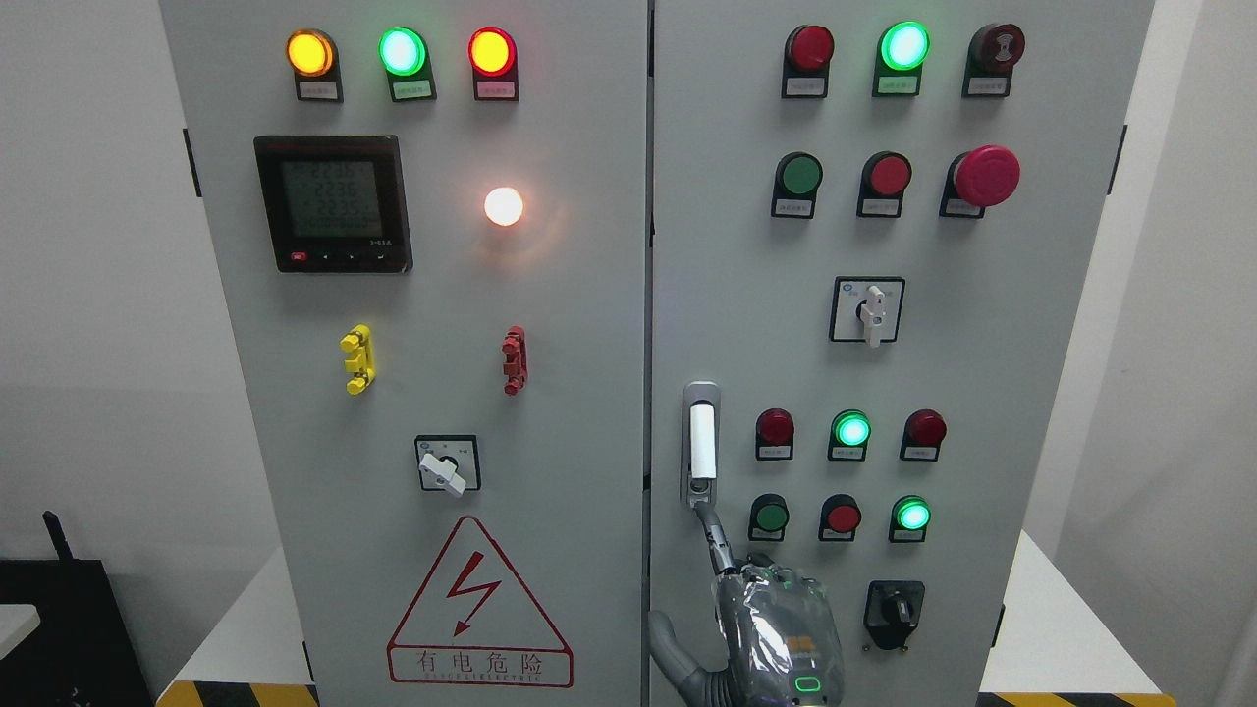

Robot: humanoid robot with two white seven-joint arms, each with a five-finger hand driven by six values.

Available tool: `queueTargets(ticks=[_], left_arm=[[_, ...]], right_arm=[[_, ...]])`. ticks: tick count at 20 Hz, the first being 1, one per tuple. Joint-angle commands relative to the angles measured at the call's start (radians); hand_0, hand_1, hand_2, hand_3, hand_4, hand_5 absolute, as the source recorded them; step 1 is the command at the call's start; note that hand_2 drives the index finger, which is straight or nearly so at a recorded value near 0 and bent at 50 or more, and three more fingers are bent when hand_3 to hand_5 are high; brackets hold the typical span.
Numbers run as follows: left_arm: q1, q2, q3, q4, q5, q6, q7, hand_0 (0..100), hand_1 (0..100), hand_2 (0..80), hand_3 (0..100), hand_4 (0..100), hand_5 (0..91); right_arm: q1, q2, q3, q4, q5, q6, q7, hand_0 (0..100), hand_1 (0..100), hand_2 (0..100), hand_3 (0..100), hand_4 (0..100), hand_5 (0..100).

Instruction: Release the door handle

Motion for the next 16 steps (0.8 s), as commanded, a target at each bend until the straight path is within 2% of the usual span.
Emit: queueTargets(ticks=[1, 16], left_arm=[[0.000, 0.000, -0.025, 0.000, 0.000, 0.001, 0.001, 12, 39, 0.0, 0, 0, 0.0], [0.000, 0.000, -0.025, 0.000, 0.002, 0.001, 0.001, 12, 39, 0.0, 0, 0, 0.0]], right_arm=[[-0.003, -0.001, -0.002, 0.000, -0.001, 0.001, 0.001, 35, 29, 0, 77, 66, 72], [-0.020, 0.000, 0.003, -0.008, -0.002, -0.001, -0.013, 34, 29, 0, 77, 66, 73]])
